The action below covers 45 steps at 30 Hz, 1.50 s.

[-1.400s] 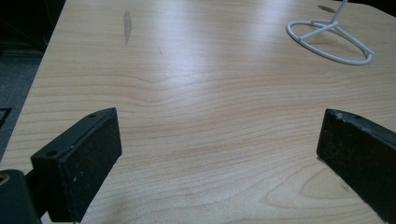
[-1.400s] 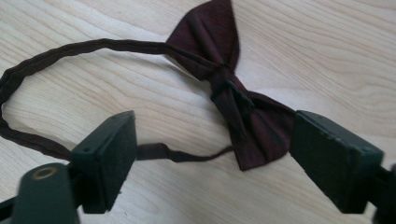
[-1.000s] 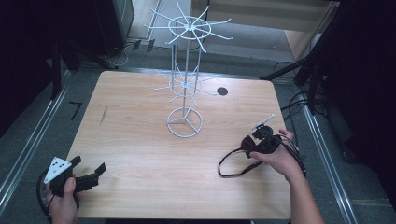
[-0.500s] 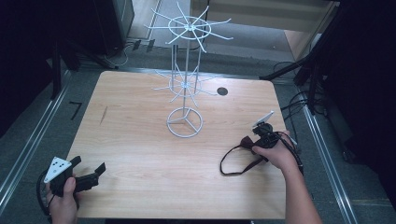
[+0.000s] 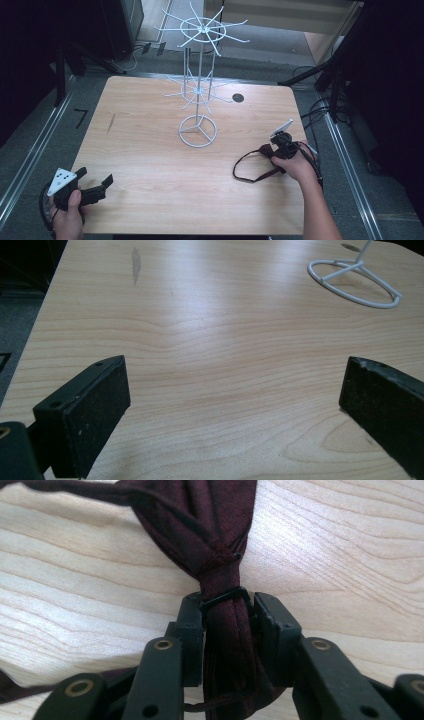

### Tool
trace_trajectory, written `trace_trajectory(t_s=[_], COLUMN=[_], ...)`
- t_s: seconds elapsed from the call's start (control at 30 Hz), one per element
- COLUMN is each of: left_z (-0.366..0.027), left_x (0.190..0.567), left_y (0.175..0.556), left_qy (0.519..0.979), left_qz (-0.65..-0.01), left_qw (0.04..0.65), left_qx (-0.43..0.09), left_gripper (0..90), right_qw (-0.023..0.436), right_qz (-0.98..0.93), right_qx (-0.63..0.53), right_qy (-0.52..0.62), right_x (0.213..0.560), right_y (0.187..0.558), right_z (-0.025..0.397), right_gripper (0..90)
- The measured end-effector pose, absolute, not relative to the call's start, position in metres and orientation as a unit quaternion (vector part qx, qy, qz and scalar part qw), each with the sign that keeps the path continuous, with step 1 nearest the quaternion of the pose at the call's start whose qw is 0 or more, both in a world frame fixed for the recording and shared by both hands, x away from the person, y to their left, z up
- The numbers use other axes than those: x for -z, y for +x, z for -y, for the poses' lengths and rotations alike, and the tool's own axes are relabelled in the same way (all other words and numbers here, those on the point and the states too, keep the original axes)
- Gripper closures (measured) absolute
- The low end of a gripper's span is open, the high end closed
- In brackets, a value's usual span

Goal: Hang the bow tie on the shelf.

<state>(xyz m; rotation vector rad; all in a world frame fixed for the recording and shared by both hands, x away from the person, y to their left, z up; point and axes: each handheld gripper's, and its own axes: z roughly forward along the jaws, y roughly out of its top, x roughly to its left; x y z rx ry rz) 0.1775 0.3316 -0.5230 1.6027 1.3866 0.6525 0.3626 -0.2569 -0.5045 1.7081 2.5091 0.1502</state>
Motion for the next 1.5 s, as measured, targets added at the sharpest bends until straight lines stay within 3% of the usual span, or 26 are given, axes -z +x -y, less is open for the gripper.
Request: trace_trajectory(t_s=[0.3,0.67,1.5], left_z=[-0.332,-0.332,-0.332], left_x=[0.523,0.523,0.523], left_y=[0.178,0.178,0.177], left_qy=[0.647,0.647,0.647], left_qz=[-0.56,-0.56,-0.56], left_qw=[0.446,0.445,0.446], left_qx=[-0.263,-0.264,-0.262], left_gripper=[0.4,0.4,0.4], right_qw=[0.055,0.085,0.161], right_qz=[-0.821,-0.784,-0.743], right_qx=[-0.058,-0.157,-0.323], right_qy=[0.565,0.595,0.564], right_x=[0.503,0.483,0.431], right_y=[0.362,0.361,0.362], right_z=[0.259,0.268,0.231], right_gripper=[73.3,73.5,73.4])
